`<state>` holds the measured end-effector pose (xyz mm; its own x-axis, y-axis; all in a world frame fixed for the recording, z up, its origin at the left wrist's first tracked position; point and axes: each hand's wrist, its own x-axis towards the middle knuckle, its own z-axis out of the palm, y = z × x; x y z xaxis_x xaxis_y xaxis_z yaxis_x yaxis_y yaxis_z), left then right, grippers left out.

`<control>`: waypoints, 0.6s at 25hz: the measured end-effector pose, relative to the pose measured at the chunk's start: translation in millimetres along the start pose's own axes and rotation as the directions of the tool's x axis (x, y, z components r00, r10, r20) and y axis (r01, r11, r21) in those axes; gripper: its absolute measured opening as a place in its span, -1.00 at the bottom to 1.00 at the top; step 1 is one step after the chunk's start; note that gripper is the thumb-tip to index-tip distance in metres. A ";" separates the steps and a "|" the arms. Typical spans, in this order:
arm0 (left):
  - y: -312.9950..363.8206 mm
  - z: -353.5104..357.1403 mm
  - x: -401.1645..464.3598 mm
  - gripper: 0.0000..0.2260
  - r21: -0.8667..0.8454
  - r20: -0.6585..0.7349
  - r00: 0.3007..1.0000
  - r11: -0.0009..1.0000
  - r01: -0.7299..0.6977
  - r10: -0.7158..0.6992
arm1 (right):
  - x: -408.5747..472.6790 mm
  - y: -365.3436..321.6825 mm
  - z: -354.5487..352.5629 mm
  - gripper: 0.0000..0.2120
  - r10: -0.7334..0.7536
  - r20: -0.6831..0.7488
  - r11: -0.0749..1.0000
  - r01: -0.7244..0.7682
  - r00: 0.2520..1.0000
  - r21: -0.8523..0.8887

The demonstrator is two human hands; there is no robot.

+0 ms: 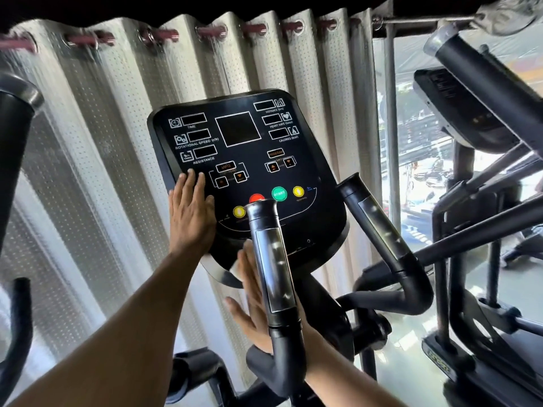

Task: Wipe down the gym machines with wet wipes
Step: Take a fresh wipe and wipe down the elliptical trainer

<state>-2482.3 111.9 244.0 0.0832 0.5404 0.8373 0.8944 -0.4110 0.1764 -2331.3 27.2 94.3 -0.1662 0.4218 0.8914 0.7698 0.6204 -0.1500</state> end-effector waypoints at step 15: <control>-7.6 2.5 2.2 -0.40 -0.168 -0.039 0.991 0.978 0.120 -0.129 | 84.0 121.3 -71.1 -0.16 0.587 0.177 0.796 -0.524 0.790 -0.304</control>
<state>-2487.7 118.0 243.2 -0.0500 0.5595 0.8274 0.8115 -0.4601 0.3601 -2208.0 90.8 181.5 0.2122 0.8143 0.5403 0.8868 0.0718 -0.4565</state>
